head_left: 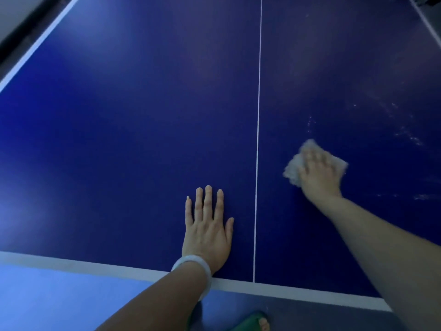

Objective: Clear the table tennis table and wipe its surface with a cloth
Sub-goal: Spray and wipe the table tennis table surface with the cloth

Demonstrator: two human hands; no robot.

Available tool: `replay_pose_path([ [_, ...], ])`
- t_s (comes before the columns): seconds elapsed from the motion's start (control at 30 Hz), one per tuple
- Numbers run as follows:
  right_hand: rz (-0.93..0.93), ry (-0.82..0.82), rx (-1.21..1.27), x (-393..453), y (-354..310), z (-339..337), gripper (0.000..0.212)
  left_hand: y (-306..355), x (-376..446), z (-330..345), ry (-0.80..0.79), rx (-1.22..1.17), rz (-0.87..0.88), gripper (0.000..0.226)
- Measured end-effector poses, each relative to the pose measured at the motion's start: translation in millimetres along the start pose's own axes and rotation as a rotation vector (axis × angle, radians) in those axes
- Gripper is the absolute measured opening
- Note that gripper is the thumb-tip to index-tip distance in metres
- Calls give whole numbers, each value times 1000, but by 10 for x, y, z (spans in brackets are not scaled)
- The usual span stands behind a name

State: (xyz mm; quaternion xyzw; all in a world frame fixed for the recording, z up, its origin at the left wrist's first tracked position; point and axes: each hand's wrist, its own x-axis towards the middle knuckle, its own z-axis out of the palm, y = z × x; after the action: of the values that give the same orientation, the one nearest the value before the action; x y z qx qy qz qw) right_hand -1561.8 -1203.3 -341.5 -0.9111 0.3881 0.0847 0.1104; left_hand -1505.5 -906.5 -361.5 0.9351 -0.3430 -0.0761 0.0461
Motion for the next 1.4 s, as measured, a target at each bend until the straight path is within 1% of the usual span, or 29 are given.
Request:
replay_pose_path([
  [0.07, 285, 4, 71, -19, 56, 0, 59, -6, 5, 15, -9, -3, 0, 66],
  [0.1, 335, 18, 62, -98, -34, 52, 59, -8, 5, 18, -14, -3, 4, 66],
  [0.13, 309, 54, 37, -189, -183, 128, 59, -10, 7, 15, -14, 0, 7, 66],
  [0.2, 80, 114, -15, -362, -557, 293, 58, -9, 9, 6, -4, -2, 13, 66],
  [0.27, -213, 80, -70, -431, -820, 397, 58, -1, 6, -5, 1, -10, 21, 65],
  [0.3, -322, 42, -91, -393, -848, 381, 59, -3, 5, -9, 1, -11, 24, 65],
  [0.33, -386, 10, -105, -309, -786, 328, 59, -7, 3, -8, 3, -9, 26, 65],
  [0.37, -399, -1, -94, -217, -643, 268, 59, -8, 3, -5, 7, -6, 25, 65],
  [0.4, -346, 13, -55, -139, -456, 210, 59, -11, 3, -7, 8, -4, 22, 65],
  [0.43, -217, 48, -17, -95, -227, 158, 58, -10, 2, -14, 6, -6, 20, 65],
  [0.5, 178, 133, 47, -138, 218, 80, 56, -10, 9, -21, -6, -10, 18, 66],
  [0.53, 380, 127, 85, -241, 334, 54, 56, -13, 3, -16, -15, -7, 17, 66],
  [0.57, 524, 105, 108, -356, 346, 67, 58, -16, 0, -13, -19, -2, 14, 66],
  [0.6, 588, 97, 115, -481, 267, 110, 58, -17, -4, -15, -22, 3, 11, 67],
  [0.63, 573, 116, 105, -615, 117, 167, 59, -16, -5, -23, -25, 10, 11, 67],
  [0.67, 491, 141, 95, -756, -72, 241, 59, -14, -2, -30, -30, 18, 13, 68],
  [0.73, 220, 156, 26, -1097, -457, 414, 59, -12, 5, -31, -39, 29, 15, 69],
  [0.8, -31, 159, -60, -1482, -643, 596, 59, -12, 8, -32, -36, 22, 14, 70],
  [0.87, -170, 136, -91, -1793, -466, 666, 59, -12, 10, -36, -28, 17, 13, 69],
  [0.93, -216, 107, -165, -1983, -33, 653, 58, -13, 8, -35, -30, 16, 11, 69],
  [0.97, -147, 98, -165, -2043, 215, 630, 57, -10, 9, -32, -32, 19, 13, 69],
  [1.03, 191, 104, -47, -2081, 530, 560, 56, -7, 7, -26, -37, 31, 14, 70],
  [1.07, 371, 118, 17, -2071, 543, 548, 56, -7, 6, -27, -37, 35, 14, 70],
  [1.1, 498, 136, 69, -2056, 428, 540, 58, -9, 4, -32, -34, 37, 15, 70],
  [1.13, 535, 147, 90, -2049, 216, 535, 58, -11, 3, -35, -30, 38, 17, 70],
  [1.17, 483, 164, 70, -2067, -18, 568, 57, -16, 3, -31, -25, 37, 19, 70],
  [1.27, 120, 163, -42, -2255, -572, 724, 57, -24, 4, -8, -18, 21, 20, 68],
  [1.33, -87, 122, -89, -2390, -496, 782, 58, -27, 8, -4, -15, 0, 24, 69],
  [1.4, -150, 120, -119, -2443, -153, 769, 58, -31, 2, -9, -20, 0, 29, 69],
])
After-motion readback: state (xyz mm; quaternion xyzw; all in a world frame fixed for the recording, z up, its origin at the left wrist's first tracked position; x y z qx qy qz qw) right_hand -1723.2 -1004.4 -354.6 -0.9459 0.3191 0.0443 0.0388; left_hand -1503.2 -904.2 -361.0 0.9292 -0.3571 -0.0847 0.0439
